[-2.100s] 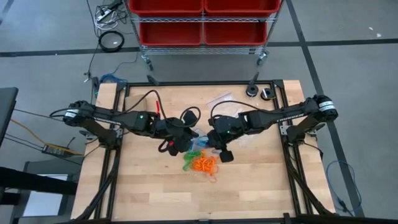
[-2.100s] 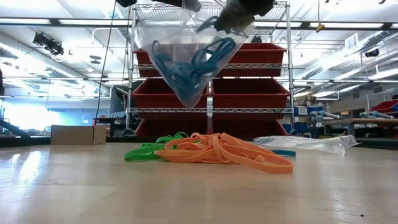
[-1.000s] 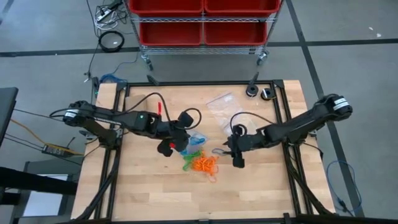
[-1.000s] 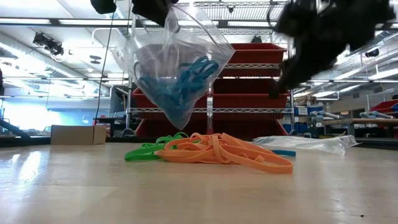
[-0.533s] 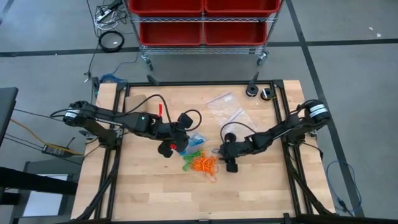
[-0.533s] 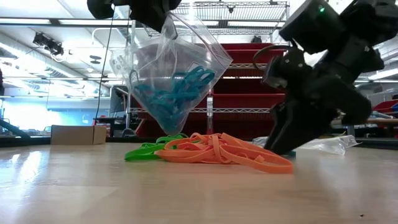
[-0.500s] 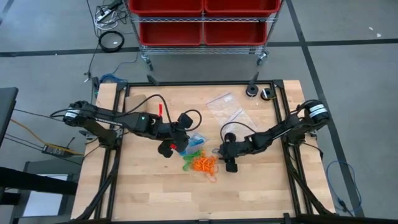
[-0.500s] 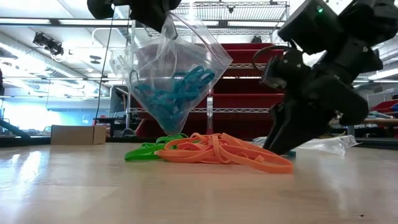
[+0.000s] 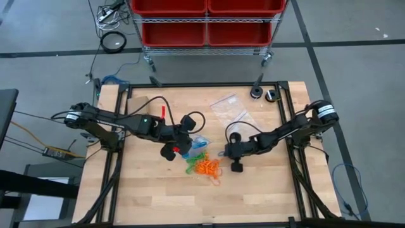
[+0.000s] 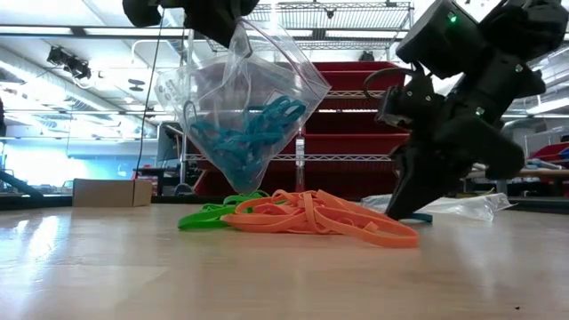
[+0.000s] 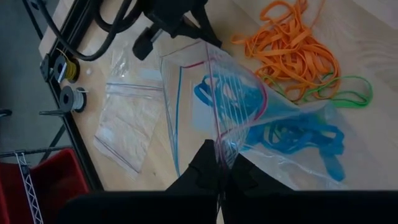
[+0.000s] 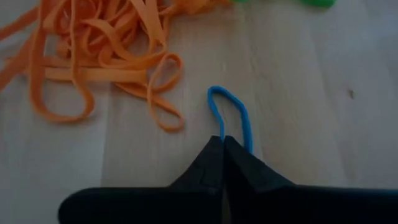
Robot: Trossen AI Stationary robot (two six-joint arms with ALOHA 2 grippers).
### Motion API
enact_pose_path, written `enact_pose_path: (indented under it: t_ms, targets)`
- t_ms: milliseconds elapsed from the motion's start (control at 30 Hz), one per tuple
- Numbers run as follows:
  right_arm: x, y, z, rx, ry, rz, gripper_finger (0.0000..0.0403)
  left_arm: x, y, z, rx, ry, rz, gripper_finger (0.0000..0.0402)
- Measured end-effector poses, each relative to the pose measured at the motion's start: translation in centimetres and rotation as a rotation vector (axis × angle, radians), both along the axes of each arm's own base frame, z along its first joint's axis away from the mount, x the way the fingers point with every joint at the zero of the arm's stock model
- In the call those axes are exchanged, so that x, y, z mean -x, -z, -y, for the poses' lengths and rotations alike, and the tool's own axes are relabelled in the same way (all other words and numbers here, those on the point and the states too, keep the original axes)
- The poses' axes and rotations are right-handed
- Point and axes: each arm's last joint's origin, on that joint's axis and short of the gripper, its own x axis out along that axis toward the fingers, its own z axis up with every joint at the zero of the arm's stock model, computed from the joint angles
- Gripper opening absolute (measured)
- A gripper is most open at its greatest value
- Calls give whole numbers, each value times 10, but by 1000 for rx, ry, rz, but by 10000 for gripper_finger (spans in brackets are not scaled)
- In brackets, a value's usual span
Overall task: Sort rubber bands
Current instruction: Put the blue rubber band into the top left transparent zip bag
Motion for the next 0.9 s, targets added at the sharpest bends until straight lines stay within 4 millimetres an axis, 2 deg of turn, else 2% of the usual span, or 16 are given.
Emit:
enact_pose_path:
  t_ms: [100,267,500,700,800,900]
  targets:
    - [2,-8,0,-8,-1,20,1,0,0,0,0,0,2,1]
    - [6,-34,1,-25,4,121,0,-1,-1,0,2,0,13,1]
    - [10,-97,3,0,-3,328,0,-5,-4,1,-7,32,56,1]
    - [1,-154,2,93,-60,415,0,-6,-5,2,0,53,71,1]
    - [-4,-178,1,132,-89,456,0,-6,-5,2,-1,54,71,1]
    - [-10,-191,2,153,-116,461,0,-6,-5,2,-1,55,72,1]
